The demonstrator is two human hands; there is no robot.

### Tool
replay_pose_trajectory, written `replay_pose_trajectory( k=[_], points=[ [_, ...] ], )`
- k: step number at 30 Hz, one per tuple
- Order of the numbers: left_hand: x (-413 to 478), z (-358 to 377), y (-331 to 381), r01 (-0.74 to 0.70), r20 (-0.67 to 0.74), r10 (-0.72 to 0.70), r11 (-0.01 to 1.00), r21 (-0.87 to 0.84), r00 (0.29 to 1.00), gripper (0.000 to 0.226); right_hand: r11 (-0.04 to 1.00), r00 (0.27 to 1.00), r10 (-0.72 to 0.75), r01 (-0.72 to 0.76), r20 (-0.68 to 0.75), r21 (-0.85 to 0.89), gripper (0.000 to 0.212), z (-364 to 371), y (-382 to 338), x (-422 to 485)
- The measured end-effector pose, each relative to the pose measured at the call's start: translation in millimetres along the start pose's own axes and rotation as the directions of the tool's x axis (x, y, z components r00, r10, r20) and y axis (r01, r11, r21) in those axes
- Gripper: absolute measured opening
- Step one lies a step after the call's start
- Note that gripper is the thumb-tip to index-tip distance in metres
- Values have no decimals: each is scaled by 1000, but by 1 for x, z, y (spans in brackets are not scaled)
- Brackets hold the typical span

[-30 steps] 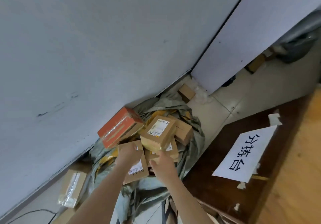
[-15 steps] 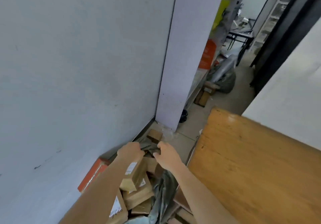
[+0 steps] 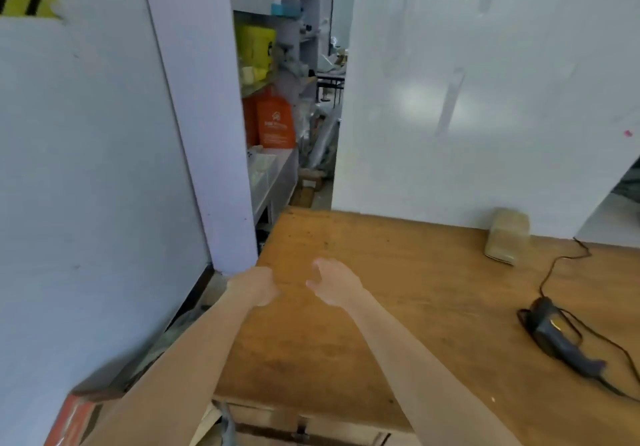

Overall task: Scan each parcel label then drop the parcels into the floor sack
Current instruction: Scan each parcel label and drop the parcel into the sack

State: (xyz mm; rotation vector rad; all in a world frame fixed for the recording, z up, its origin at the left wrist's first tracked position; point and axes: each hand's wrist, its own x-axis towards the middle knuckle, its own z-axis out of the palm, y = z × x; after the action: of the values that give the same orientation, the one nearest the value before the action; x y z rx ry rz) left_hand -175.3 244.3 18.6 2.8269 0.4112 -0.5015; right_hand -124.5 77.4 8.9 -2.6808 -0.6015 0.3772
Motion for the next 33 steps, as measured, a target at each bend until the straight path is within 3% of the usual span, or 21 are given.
replay_pose_trajectory(
  k=[4, 8, 16, 21, 25, 33],
  points=[
    [31, 0, 93, -236, 28, 239, 969, -66, 971, 28, 990, 989, 139, -140, -44, -30, 48, -43, 83, -12],
    [70, -8, 189, -326, 76, 325, 945, 1, 943, 54, 955, 952, 291, -295, -97, -19, 44, -84, 160, -26],
    [116, 3, 347, -572, 113, 562, 816, 87, 819, 49, 862, 841, 503, -505, -199, 41, 38, -148, 285, -61],
    [133, 25, 412, -599, 159, 584, 797, 78, 796, 33, 818, 800, 571, -573, -182, 48, 38, -167, 356, -67],
    [149, 47, 469, -580, 165, 567, 814, 38, 807, 52, 815, 802, 577, -577, -156, 48, 41, -180, 419, -63],
    [189, 79, 608, -444, 61, 443, 896, -1, 894, 60, 859, 852, 511, -509, -115, 50, 39, -212, 542, -48]
  ],
)
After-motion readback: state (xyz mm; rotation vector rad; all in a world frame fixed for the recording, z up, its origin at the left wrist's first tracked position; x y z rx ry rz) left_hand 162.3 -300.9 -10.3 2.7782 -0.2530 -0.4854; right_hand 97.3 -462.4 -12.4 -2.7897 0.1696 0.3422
